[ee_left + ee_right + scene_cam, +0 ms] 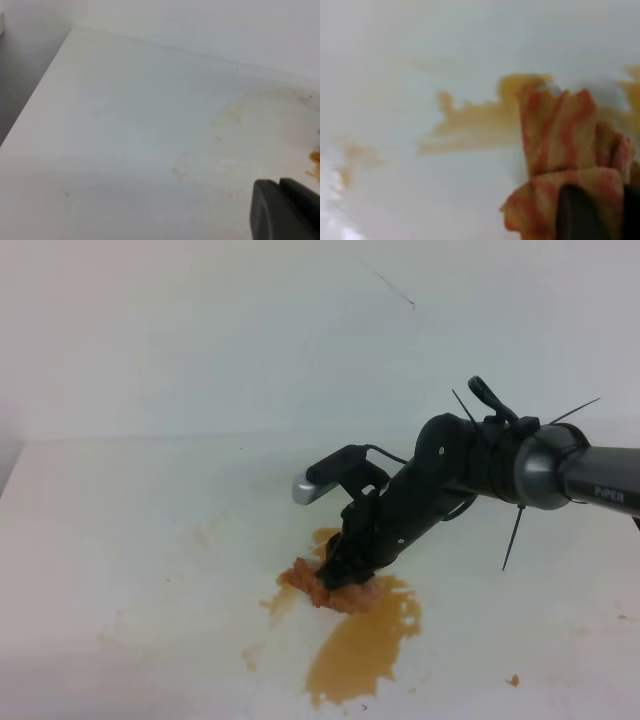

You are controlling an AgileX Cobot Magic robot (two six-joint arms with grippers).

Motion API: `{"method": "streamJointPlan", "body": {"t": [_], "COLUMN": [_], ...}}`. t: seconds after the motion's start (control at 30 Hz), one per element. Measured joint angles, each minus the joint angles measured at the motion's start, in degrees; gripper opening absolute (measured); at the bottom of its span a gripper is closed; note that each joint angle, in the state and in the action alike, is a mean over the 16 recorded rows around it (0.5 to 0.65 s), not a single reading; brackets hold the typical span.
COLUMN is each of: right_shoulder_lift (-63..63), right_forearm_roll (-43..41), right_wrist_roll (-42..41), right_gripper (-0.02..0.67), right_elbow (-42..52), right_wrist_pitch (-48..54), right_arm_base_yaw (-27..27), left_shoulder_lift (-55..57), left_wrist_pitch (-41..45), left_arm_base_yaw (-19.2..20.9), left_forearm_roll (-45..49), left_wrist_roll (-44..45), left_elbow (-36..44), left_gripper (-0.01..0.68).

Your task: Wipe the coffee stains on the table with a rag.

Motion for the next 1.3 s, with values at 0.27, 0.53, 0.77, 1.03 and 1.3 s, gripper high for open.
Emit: {"method": "streamJointPlan", "body": {"t": [0.27,0.53,0.77,1.03,1.3], "right_shoulder_lift": [-0.2,2.3,5.1,6.4,6.3], "right_forearm_roll": [7.7,10.6,8.6,7.0,6.9], "right_wrist_roll": [-5.2,-8.0,-6.2,-2.5,-1.1], "right_gripper": [0.171,0.171,0.171,0.171,0.171], "right_elbow": [-3.3,-4.6,-4.7,-4.7,-4.7], "right_wrist_pitch": [3.1,1.9,-1.1,-3.0,-3.0], "right_arm_base_yaw": [3.3,6.0,5.2,0.0,-6.2], "left_shoulder_lift": [0.0,0.0,0.1,0.1,0.0], "left_wrist_pitch": [0.0,0.0,0.1,0.2,0.1], "left_arm_base_yaw": [0.0,0.0,0.0,0.0,0.0], "left_forearm_roll": [0.0,0.0,0.0,0.0,0.0], "left_wrist_roll": [0.0,0.0,0.0,0.0,0.0], "left_elbow": [0.0,0.0,-0.1,-0.1,0.0], "left_gripper": [0.001,0.001,0.000,0.000,0.001]}}
